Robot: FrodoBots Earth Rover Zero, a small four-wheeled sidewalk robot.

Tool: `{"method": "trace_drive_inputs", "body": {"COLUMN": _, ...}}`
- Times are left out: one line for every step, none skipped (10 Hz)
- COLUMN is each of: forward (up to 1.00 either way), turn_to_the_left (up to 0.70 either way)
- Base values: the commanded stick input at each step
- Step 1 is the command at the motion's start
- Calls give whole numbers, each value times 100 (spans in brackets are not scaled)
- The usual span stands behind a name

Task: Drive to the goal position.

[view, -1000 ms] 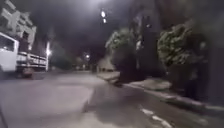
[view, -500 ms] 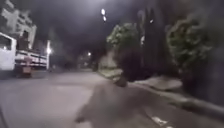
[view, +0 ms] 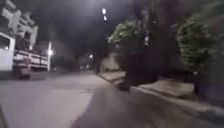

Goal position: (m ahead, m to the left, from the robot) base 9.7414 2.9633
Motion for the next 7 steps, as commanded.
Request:
{"method": "trace_drive_inputs", "body": {"forward": 70, "turn_to_the_left": 0}}
{"method": "trace_drive_inputs", "body": {"forward": 70, "turn_to_the_left": 0}}
{"method": "trace_drive_inputs", "body": {"forward": 70, "turn_to_the_left": 0}}
{"method": "trace_drive_inputs", "body": {"forward": 70, "turn_to_the_left": 0}}
{"method": "trace_drive_inputs", "body": {"forward": 70, "turn_to_the_left": 0}}
{"method": "trace_drive_inputs", "body": {"forward": 70, "turn_to_the_left": 0}}
{"method": "trace_drive_inputs", "body": {"forward": 70, "turn_to_the_left": 0}}
